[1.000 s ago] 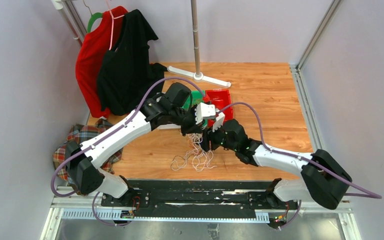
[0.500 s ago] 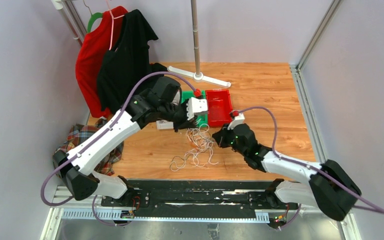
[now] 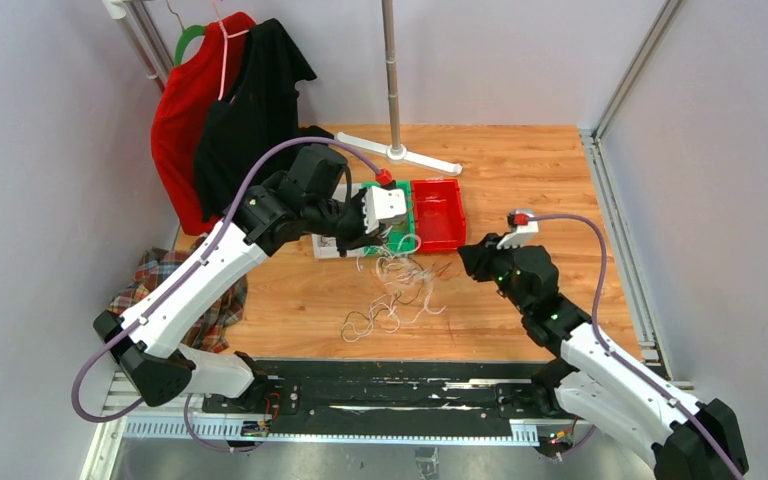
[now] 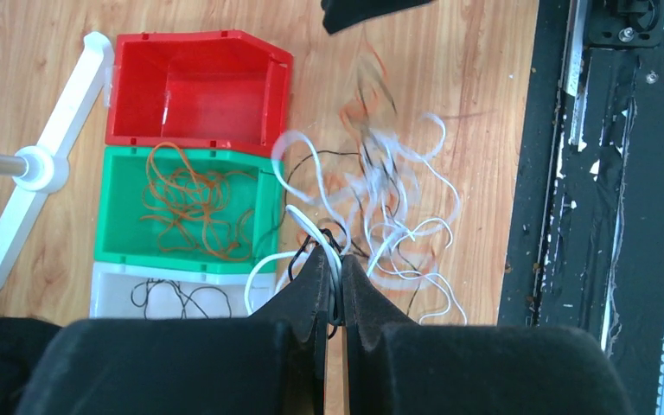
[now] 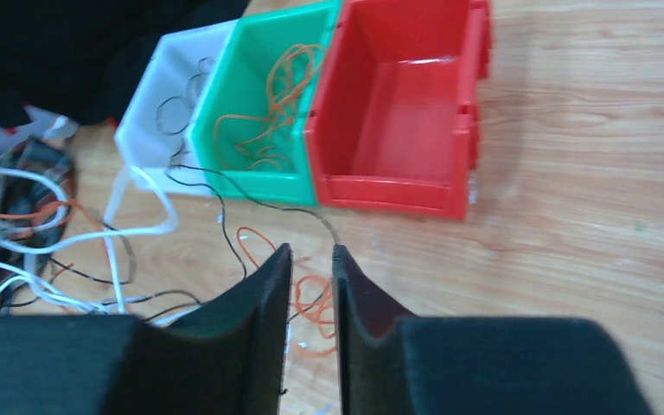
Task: Untangle the cables
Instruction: Untie the cable.
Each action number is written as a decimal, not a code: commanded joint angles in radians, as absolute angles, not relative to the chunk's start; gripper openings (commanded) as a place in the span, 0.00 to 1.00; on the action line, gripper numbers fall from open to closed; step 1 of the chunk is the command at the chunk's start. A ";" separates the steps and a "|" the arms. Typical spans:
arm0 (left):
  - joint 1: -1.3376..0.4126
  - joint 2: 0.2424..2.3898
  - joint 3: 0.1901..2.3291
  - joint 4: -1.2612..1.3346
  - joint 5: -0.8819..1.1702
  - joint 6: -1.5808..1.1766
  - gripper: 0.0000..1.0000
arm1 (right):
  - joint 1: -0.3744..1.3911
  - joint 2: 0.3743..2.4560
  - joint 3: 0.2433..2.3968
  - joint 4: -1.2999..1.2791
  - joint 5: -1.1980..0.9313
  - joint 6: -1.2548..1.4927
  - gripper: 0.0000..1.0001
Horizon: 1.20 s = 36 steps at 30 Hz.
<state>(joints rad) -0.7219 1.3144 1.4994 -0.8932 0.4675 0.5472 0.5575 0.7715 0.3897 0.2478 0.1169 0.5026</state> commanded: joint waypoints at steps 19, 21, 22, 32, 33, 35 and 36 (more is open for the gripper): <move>-0.716 1.327 1.511 -0.851 0.531 0.571 0.01 | 0.899 1.185 0.644 0.446 -0.188 0.331 0.48; -0.716 1.327 1.516 -0.852 0.538 0.568 0.01 | 0.904 1.225 0.654 0.470 -0.179 0.340 0.48; -0.716 1.327 1.518 -0.852 0.542 0.567 0.01 | 0.907 1.245 0.660 0.489 -0.174 0.347 0.48; -0.716 1.328 1.529 -0.851 0.553 0.563 0.01 | 0.971 1.456 0.686 0.720 -0.044 0.483 0.32; -0.716 1.325 1.528 -0.851 0.552 0.561 0.01 | 0.971 1.454 0.676 0.741 -0.015 0.493 0.26; -0.716 1.319 1.530 -0.862 0.546 0.569 0.01 | 0.970 1.434 0.663 0.731 0.074 0.504 0.14; -0.716 1.316 1.533 -0.870 0.540 0.574 0.01 | 0.968 1.417 0.644 0.727 0.124 0.505 0.09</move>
